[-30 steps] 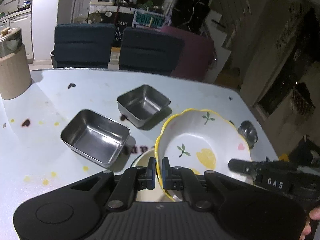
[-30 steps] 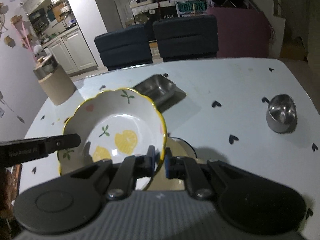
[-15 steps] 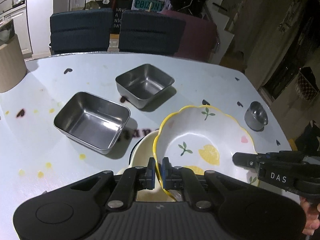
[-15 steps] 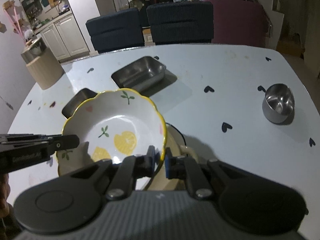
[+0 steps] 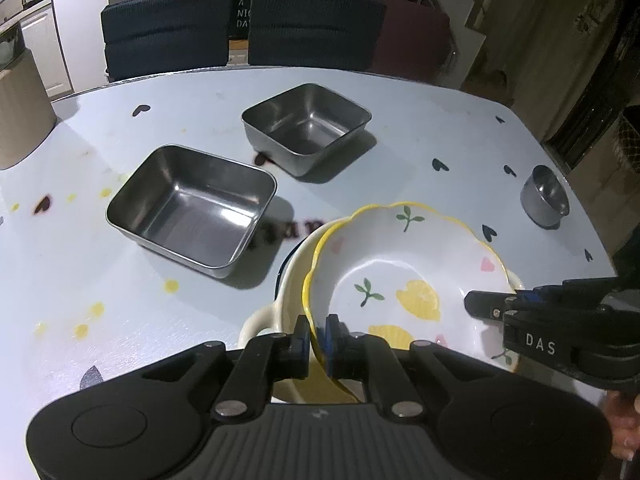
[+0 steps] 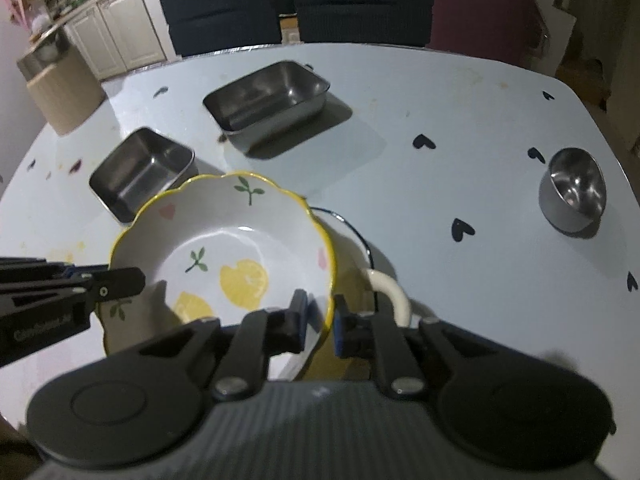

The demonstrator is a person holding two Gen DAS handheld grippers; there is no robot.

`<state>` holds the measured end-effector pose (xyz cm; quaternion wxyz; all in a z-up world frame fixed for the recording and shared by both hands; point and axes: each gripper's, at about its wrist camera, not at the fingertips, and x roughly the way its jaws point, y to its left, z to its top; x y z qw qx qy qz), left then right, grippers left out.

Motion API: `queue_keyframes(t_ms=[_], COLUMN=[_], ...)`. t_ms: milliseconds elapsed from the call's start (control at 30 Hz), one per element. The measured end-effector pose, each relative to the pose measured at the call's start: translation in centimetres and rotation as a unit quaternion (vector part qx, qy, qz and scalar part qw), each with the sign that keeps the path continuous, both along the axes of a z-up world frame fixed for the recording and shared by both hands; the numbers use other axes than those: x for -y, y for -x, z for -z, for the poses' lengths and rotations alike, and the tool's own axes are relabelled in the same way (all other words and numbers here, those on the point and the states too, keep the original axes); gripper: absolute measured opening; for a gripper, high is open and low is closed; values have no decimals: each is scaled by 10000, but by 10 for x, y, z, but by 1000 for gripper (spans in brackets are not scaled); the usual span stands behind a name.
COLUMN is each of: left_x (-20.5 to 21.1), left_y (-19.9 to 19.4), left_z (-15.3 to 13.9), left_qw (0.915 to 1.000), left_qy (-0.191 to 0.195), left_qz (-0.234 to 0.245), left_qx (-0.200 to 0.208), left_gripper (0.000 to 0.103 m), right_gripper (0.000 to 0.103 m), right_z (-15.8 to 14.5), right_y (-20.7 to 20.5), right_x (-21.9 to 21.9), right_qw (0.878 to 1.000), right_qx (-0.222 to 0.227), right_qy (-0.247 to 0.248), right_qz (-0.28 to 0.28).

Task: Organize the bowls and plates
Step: 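Lower the lemon-print bowl into the cream bowl with both grippers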

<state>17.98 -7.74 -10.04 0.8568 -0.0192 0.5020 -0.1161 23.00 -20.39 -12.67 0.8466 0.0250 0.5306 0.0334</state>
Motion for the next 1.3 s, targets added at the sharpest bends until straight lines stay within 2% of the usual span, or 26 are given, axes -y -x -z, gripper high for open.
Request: queue_keyframes(t_ms=[600, 1300], left_x=[2, -3], left_y=[-2, -4], left_z=[11, 13], left_qw=[9998, 9998], left_qy=[-194, -21], left_qz=[59, 170], left_qx=[-85, -113], left_gripper=[8, 8], right_gripper=[19, 20], right_z=[13, 16], right_y=[-8, -13], right_x=[-5, 4], right_qw=[9993, 9977], right_qx=[-353, -591], right_qy=[98, -217], right_qz=[-61, 261])
